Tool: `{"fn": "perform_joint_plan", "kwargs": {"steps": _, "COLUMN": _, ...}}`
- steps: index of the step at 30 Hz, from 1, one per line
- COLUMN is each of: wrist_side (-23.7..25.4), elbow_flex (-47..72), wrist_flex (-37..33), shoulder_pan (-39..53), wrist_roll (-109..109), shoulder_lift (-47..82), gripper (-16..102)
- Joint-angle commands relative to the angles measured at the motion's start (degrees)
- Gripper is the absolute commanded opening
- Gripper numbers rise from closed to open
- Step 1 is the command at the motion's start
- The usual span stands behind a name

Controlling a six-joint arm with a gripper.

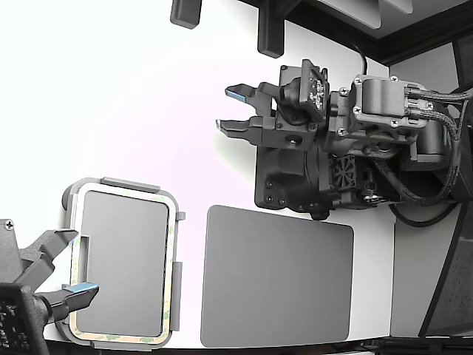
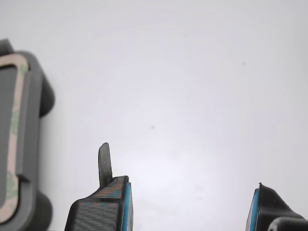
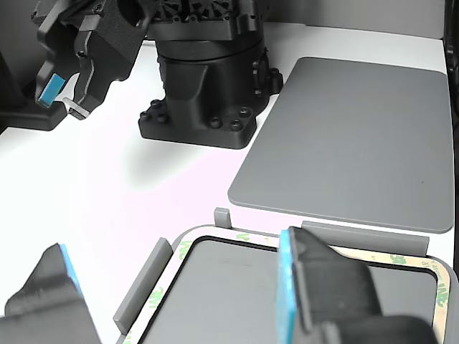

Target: Move top rectangular frame to the holder.

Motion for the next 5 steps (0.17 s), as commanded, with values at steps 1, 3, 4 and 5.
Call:
{"fn": "perform_joint_plan", "kwargs": {"steps": 1, "wrist_side": 0.09, "elbow_flex": -1.23, "wrist_flex": -0.26, "shoulder_pan": -0.97, "wrist_roll": 0.0, "shoulder_lift": 1.23, "gripper": 100}}
{"fn": "perform_joint_plan", "kwargs": {"steps": 3, "wrist_side": 0.09, "elbow_flex": -1.23, "wrist_flex": -0.26, "shoulder_pan": -0.97, "wrist_roll": 0.0, "shoulder_lift": 1.23, "gripper": 100}}
{"fn": "perform_joint_plan", "kwargs": {"steps": 4, "wrist_side": 0.09, "elbow_flex": -1.23, "wrist_flex": -0.26, "shoulder_pan": -0.97, "wrist_roll": 0.0, "shoulder_lift": 1.23, "gripper": 100}}
{"fn": "perform_joint_plan", "kwargs": {"steps": 5, "wrist_side": 0.09, "elbow_flex": -1.23, "wrist_flex": -0.26, "shoulder_pan": -0.97, "wrist_roll": 0.0, "shoulder_lift": 1.23, "gripper": 100}}
